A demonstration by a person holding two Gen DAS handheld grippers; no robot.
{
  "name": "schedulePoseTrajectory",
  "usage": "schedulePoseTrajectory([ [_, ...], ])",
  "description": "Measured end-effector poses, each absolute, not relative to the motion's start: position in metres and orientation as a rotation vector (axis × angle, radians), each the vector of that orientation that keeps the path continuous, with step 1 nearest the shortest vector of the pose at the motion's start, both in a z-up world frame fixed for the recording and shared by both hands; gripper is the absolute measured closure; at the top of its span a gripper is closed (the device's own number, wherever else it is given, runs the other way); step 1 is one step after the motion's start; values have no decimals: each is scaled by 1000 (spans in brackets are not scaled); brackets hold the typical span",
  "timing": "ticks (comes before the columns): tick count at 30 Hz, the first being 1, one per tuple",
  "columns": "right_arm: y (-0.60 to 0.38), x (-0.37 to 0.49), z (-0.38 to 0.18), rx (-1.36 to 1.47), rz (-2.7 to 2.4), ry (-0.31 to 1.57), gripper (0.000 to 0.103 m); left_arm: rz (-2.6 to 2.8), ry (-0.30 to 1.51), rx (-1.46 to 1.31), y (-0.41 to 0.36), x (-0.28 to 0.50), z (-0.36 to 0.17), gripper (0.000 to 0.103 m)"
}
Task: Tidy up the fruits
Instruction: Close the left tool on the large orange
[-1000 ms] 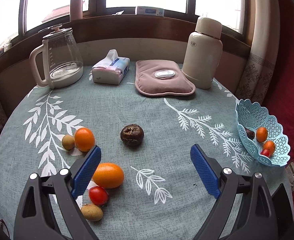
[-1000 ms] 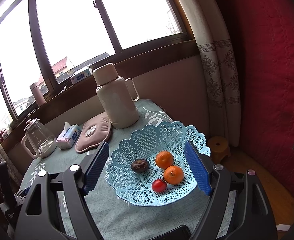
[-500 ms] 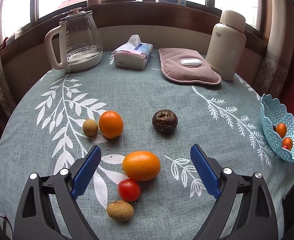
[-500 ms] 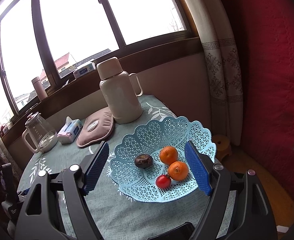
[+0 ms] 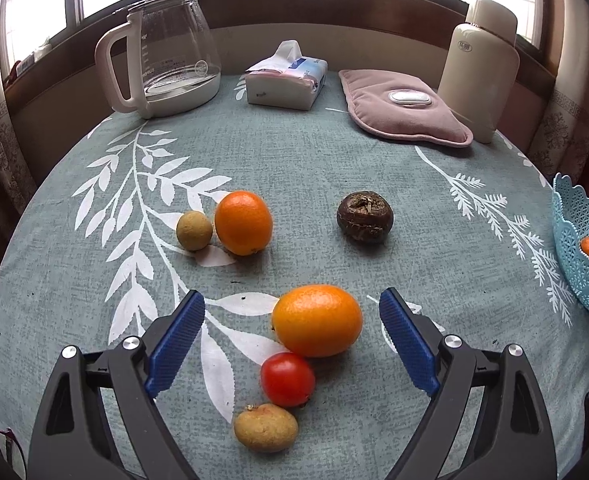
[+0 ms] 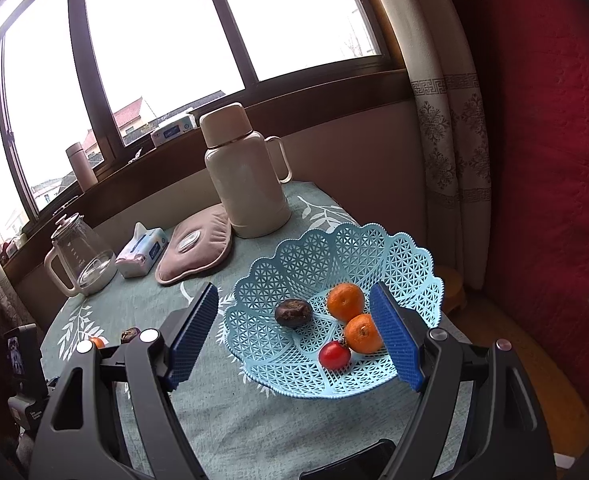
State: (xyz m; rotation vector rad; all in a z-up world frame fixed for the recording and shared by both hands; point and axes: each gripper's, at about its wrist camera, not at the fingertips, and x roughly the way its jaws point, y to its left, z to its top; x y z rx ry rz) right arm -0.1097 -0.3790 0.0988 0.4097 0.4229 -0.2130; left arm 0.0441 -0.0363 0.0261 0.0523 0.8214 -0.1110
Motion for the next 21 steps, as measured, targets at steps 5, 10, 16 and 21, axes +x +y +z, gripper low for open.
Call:
schedulePoseTrajectory([
  [5,-377,-109,97,406,-209,430,24,-115,841,56,-36,47,20,25],
  [10,-375,-107,95,404,-207,438,24,-124,860,48,-36,50,15,33],
  [16,-373,-105,94,401,-205,444,24,-146,862,55,-41,49,15,46],
  [21,-371,-104,93,397,-201,450,24,-173,855,49,-43,47,16,57],
])
